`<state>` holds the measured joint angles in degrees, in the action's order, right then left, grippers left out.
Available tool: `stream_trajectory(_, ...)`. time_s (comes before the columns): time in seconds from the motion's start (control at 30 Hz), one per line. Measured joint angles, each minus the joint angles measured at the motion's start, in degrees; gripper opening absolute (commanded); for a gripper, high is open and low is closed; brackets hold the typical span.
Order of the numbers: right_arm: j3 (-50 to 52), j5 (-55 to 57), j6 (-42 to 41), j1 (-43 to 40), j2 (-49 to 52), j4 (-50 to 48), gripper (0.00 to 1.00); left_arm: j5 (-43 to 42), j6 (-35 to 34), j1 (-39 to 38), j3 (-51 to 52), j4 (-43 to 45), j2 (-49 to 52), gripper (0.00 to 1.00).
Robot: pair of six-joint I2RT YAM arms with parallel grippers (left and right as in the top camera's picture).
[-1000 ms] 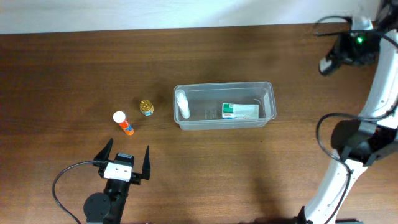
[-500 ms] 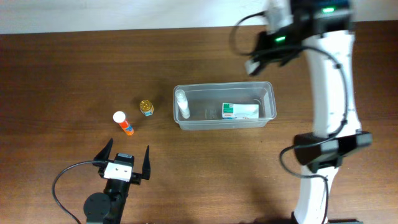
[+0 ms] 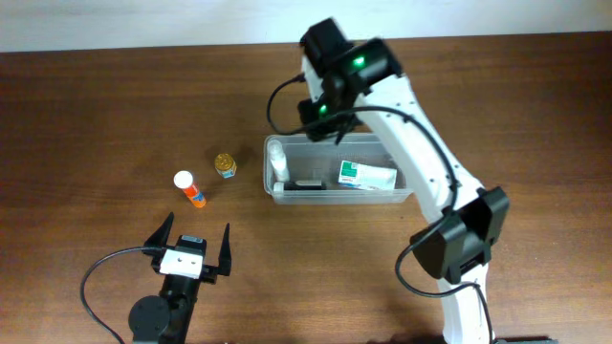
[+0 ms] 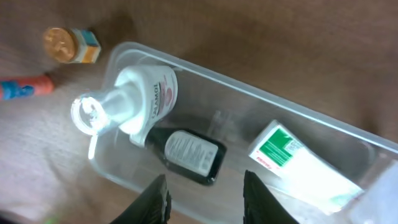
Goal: Pack container
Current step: 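Place the brown bottle into the container and release it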
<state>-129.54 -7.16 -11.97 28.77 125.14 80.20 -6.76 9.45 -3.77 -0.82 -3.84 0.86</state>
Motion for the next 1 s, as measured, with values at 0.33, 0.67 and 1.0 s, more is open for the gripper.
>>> stream_trajectory(0.33, 4.0, 0.5, -1.5, -0.4, 0.0, -2.2, 0.31, 0.0, 0.0, 0.0, 0.0, 0.0, 0.0, 0.99)
stream_trajectory(0.67, 4.0, 1.7, -1.6, -2.4, 0.0, -4.4, 0.32, 0.0, 0.0, 0.0, 0.0, 0.0, 0.0, 0.99)
stream_trajectory(1.0, 4.0, 1.8, -2.8, -22.0, -0.3, -3.5, 0.38, 0.0, 0.0, 0.0, 0.0, 0.0, 0.0, 0.99)
